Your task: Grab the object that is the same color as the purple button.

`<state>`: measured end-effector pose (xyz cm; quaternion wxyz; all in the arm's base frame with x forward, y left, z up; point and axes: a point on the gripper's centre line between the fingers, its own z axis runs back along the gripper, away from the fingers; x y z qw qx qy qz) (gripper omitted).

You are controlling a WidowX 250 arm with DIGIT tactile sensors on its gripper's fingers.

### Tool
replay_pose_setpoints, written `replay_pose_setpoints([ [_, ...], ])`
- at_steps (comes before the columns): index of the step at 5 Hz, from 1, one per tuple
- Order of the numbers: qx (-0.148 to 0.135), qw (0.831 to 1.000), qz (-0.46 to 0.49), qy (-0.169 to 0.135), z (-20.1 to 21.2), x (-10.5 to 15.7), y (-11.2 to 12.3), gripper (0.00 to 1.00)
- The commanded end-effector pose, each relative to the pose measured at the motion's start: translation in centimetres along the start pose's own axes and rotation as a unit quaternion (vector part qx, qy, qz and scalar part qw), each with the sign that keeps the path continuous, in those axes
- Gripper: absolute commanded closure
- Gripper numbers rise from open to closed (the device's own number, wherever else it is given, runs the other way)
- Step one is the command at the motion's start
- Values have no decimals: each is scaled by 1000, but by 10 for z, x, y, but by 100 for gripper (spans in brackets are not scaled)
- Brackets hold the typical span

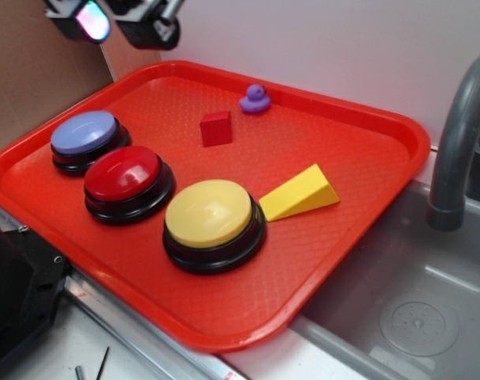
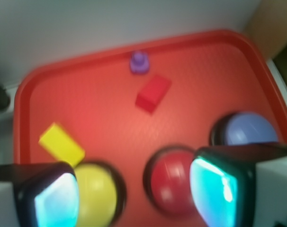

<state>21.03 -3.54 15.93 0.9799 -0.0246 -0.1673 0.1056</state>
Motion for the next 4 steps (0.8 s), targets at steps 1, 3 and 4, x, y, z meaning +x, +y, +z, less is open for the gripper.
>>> replay_pose_setpoints([
  [1, 27, 999, 30, -26, -40, 64, 6, 0],
  [3, 56, 998, 17, -28, -101, 104, 4, 0],
  [4, 69, 997, 13, -22, -127, 111, 8, 0],
])
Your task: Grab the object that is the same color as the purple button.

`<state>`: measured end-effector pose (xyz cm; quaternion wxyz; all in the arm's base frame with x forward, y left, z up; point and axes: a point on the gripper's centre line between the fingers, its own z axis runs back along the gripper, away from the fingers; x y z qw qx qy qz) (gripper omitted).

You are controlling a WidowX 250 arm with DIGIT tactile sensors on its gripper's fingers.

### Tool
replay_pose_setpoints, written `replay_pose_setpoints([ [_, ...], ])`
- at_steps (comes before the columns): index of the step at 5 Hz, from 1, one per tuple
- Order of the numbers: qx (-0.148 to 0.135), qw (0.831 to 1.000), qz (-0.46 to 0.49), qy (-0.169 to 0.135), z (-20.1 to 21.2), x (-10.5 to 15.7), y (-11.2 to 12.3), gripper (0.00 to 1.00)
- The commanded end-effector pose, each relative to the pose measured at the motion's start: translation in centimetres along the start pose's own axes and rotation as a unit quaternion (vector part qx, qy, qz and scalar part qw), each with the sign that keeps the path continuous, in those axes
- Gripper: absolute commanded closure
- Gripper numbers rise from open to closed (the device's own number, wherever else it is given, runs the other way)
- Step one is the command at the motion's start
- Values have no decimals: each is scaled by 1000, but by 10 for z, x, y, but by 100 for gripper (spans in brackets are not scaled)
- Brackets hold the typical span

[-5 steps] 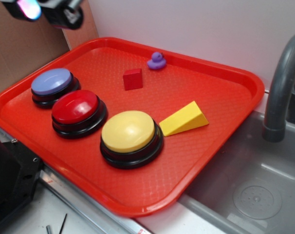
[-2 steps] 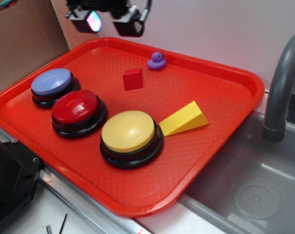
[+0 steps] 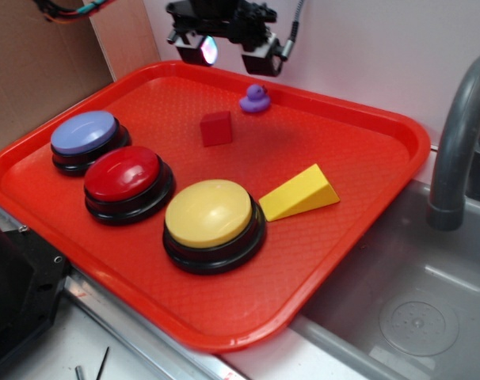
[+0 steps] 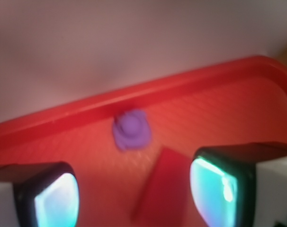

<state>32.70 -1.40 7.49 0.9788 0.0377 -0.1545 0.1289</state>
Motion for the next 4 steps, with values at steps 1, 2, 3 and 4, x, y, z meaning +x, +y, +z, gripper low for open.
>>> replay_pose_setpoints([
  [1, 17, 1000, 9, -2, -30, 27, 10, 0],
  [2, 24, 1000, 4, 14, -49, 22, 10, 0],
  [3, 47, 998, 17, 24, -61, 25, 11, 0],
  [4, 62, 997, 32, 19, -59, 22, 10, 100],
])
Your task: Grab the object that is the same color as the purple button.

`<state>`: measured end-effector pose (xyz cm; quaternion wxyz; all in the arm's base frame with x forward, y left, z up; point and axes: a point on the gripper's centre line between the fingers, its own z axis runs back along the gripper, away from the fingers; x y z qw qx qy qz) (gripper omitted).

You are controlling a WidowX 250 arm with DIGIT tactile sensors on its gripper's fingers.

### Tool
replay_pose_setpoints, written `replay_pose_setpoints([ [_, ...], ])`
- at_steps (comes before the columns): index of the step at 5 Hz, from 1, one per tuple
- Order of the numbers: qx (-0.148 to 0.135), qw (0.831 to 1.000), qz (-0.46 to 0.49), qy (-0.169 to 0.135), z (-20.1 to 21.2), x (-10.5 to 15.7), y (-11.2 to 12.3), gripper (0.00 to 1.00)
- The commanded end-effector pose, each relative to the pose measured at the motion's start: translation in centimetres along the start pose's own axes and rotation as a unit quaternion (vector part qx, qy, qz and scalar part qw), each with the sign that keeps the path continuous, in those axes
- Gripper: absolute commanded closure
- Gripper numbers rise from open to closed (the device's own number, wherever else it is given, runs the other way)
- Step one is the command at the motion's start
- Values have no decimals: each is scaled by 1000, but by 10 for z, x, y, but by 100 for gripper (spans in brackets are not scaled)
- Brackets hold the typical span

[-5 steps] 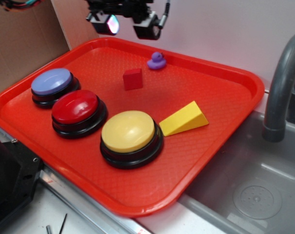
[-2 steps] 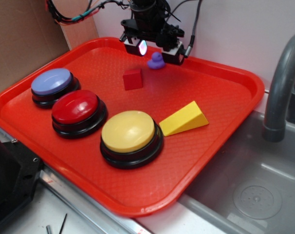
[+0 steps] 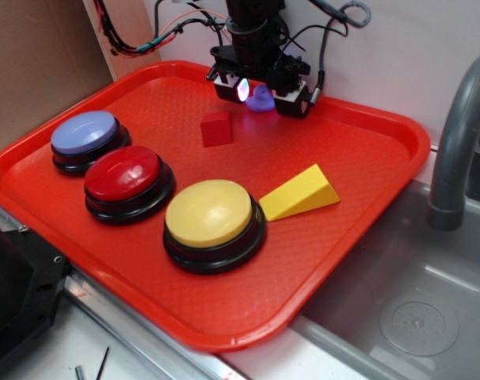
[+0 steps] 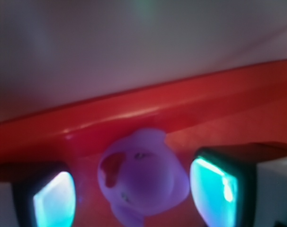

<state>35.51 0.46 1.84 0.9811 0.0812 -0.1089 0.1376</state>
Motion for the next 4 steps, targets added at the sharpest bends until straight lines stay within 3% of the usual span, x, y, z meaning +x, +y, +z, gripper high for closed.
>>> replay_pose_setpoints([
  [1, 7, 1000, 25, -16, 12, 3, 4, 100],
  [2, 0, 1000, 4, -12, 33, 1, 6, 100],
  [3, -31, 999, -30, 18, 74, -2, 6, 100],
  [4, -68, 992, -69, 79, 112, -10, -4, 100],
])
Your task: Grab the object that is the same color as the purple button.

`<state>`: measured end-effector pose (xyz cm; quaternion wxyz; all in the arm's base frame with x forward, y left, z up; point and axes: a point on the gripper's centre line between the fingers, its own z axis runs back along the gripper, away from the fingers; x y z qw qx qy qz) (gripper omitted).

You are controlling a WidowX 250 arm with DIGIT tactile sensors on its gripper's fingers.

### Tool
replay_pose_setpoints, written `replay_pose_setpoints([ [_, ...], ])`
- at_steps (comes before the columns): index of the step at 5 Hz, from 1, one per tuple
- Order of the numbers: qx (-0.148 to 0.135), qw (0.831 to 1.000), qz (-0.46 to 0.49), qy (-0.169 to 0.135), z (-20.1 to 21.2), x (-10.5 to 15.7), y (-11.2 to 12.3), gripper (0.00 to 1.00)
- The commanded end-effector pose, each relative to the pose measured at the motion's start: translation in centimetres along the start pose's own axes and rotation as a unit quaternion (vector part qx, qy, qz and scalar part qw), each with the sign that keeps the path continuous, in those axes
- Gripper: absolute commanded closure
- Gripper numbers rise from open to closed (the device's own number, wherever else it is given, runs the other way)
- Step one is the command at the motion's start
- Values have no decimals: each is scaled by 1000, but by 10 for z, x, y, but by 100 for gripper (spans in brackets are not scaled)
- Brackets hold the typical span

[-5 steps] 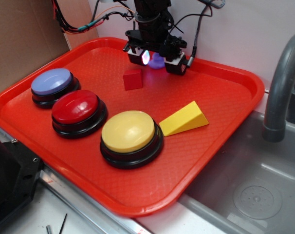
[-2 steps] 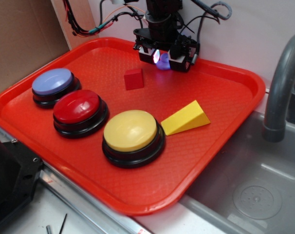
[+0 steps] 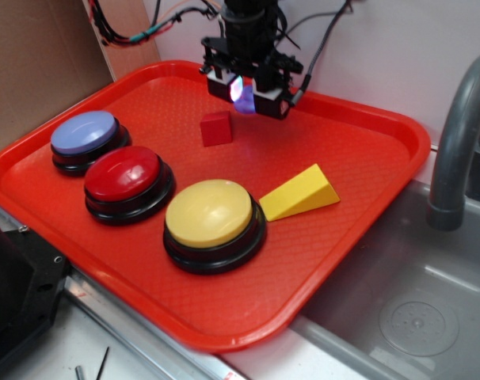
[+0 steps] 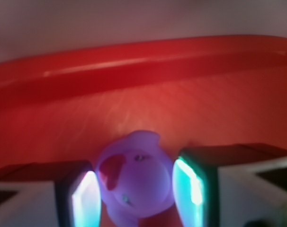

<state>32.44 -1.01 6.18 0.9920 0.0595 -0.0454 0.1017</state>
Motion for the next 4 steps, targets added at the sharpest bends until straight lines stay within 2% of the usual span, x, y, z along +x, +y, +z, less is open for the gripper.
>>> replay_pose_setpoints([
  [1, -81, 995, -52, 34, 106, -16, -14, 100],
  [2, -107, 993, -31, 40, 151, -39, -14, 100],
  [3, -95, 995, -8, 11, 166, -50, -10, 100],
  [4, -98, 995, -30, 18, 166, -52, -10, 100],
])
